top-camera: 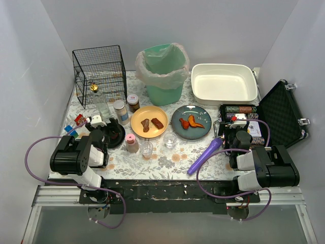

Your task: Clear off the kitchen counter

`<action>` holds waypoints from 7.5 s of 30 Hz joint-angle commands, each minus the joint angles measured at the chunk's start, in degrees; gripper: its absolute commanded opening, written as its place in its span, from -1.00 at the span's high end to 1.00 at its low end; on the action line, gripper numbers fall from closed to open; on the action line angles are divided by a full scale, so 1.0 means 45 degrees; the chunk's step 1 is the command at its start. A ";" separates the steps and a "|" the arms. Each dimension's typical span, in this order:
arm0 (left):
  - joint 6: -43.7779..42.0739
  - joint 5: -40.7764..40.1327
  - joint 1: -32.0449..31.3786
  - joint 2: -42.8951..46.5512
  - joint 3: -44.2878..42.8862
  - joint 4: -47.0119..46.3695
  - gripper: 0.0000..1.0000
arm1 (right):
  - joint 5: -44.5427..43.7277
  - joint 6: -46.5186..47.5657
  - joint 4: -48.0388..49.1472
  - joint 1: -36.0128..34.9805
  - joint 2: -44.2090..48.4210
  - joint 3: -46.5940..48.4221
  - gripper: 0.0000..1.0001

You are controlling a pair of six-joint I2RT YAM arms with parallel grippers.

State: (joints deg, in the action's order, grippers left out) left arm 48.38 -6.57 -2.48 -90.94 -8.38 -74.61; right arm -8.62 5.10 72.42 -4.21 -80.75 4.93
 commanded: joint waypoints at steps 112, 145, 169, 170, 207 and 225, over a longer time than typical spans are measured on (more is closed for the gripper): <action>-0.0576 -0.1841 0.0375 0.3587 -0.7338 1.2070 -0.87 | -0.0232 0.0135 0.0586 -0.0041 -0.0024 0.0194 -0.95; -0.0789 -0.2740 0.0375 0.2492 -0.9815 1.2829 1.00 | -0.0252 0.0135 0.0586 -0.0022 -0.0044 0.0194 -0.95; -0.0810 -0.0416 0.0376 0.0015 -1.7900 1.5545 1.00 | -0.0681 0.0370 0.0957 -0.0373 -0.0044 -0.0002 -0.95; -0.0752 -0.0299 0.0376 -0.0219 -1.8135 1.5429 1.00 | -0.0682 0.0370 0.0976 -0.0354 -0.0044 -0.0002 -0.96; -0.1415 0.1401 0.0375 -0.4031 -1.9096 1.1678 1.00 | -0.0760 0.0428 0.1074 -0.0452 -0.0044 -0.0041 -0.95; -0.1767 0.2123 0.0375 -0.3971 -1.6360 1.0056 0.71 | -0.0799 0.0428 0.1074 -0.0452 -0.0044 -0.0041 -0.96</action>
State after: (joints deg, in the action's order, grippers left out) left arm 40.86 0.69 -0.84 -112.29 -81.91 -23.51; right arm -11.46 6.28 73.52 -6.02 -80.75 4.82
